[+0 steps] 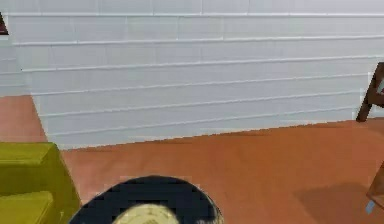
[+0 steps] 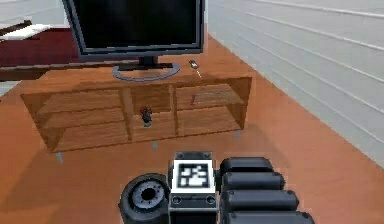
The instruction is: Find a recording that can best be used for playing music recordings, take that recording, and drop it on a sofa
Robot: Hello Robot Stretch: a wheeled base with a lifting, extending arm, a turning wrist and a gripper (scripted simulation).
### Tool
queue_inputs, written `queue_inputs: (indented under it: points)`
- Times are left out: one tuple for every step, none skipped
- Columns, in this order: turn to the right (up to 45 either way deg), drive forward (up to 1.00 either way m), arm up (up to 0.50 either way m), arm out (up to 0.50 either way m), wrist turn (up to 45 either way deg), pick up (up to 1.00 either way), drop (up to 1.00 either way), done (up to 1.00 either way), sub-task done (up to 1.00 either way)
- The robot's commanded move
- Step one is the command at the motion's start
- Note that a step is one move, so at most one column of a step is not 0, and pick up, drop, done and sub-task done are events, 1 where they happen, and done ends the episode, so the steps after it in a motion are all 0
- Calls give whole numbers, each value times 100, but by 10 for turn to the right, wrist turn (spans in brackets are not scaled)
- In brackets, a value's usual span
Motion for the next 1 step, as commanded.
queue_inputs:
  points:
    - [450, 0, 0, 0, 0, 0, 0, 0, 0]
